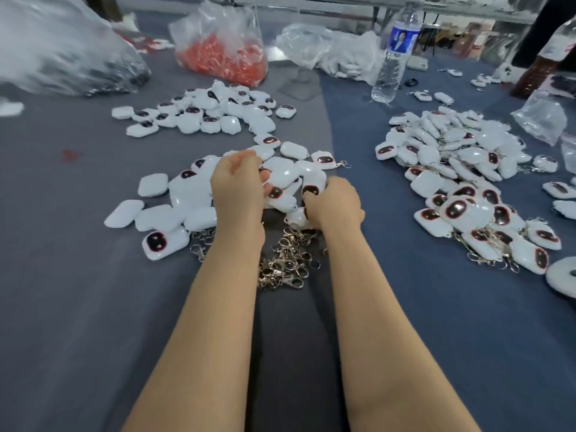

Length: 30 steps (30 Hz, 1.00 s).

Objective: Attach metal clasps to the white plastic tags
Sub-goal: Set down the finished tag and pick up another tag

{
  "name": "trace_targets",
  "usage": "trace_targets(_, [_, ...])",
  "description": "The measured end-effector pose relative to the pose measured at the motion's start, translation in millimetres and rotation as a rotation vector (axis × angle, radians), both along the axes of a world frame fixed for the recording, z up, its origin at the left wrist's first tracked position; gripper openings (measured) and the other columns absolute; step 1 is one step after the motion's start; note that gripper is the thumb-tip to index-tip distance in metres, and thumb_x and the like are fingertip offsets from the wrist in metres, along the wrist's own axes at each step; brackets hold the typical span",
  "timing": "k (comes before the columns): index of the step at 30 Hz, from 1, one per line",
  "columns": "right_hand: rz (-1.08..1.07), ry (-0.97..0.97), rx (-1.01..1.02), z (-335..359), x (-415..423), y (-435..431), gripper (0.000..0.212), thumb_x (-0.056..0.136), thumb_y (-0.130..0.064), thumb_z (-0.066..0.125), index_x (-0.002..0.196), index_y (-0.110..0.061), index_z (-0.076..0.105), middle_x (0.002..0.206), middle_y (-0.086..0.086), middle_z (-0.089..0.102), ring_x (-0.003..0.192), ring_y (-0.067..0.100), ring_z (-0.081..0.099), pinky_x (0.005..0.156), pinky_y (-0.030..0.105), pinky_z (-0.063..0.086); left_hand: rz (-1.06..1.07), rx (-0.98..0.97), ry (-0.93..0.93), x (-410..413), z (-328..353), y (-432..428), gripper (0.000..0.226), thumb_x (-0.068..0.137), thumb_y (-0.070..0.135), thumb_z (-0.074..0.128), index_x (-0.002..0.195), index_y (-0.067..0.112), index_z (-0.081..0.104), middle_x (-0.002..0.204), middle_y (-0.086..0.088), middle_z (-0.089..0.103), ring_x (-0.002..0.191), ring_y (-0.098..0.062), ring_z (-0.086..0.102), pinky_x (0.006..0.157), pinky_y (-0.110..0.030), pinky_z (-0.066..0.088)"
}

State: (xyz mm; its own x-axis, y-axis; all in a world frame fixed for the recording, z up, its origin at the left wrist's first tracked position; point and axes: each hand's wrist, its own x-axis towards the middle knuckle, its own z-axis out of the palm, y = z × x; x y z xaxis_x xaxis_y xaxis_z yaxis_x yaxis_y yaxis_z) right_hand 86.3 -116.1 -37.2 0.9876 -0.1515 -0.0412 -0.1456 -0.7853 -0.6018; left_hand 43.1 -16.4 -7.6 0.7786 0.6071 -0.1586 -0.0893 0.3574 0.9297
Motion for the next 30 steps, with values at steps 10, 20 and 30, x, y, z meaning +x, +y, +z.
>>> trace_targets(10, [0.232,-0.101,0.764,19,-37,8,0.032,0.085,-0.029,0.067,0.109,-0.018,0.049,0.073,-0.006,0.069,0.071,0.008,0.067,0.064,0.02,0.05,-0.255,0.262,-0.035,-13,-13,-3,0.022,0.086,0.025,0.064,0.108,0.022,0.061,0.089,0.008,0.063,0.081,-0.004,0.065,0.078,-0.022,0.055])
trace_targets(20, [0.35,0.129,-0.212,27,-48,-10,0.038,0.078,-0.043,0.072,0.091,-0.012,0.056,0.081,0.003,0.057,0.079,0.022,0.057,0.057,0.03,0.041,-0.023,-0.071,-0.021,-9,-14,5,0.017,0.085,0.01,0.062,0.1,0.009,0.053,0.108,-0.013,0.057,0.087,-0.024,0.07,0.059,-0.018,0.054])
trace_targets(30, [0.405,0.013,0.022,18,-42,-8,0.009,0.087,-0.029,0.064,0.085,-0.02,0.067,0.085,0.001,0.067,0.084,0.021,0.062,0.07,0.03,0.049,-0.121,-0.042,-0.082,-15,-13,1,0.024,0.089,-0.002,0.049,0.105,0.013,0.059,0.109,-0.01,0.055,0.084,-0.021,0.072,0.063,-0.02,0.056])
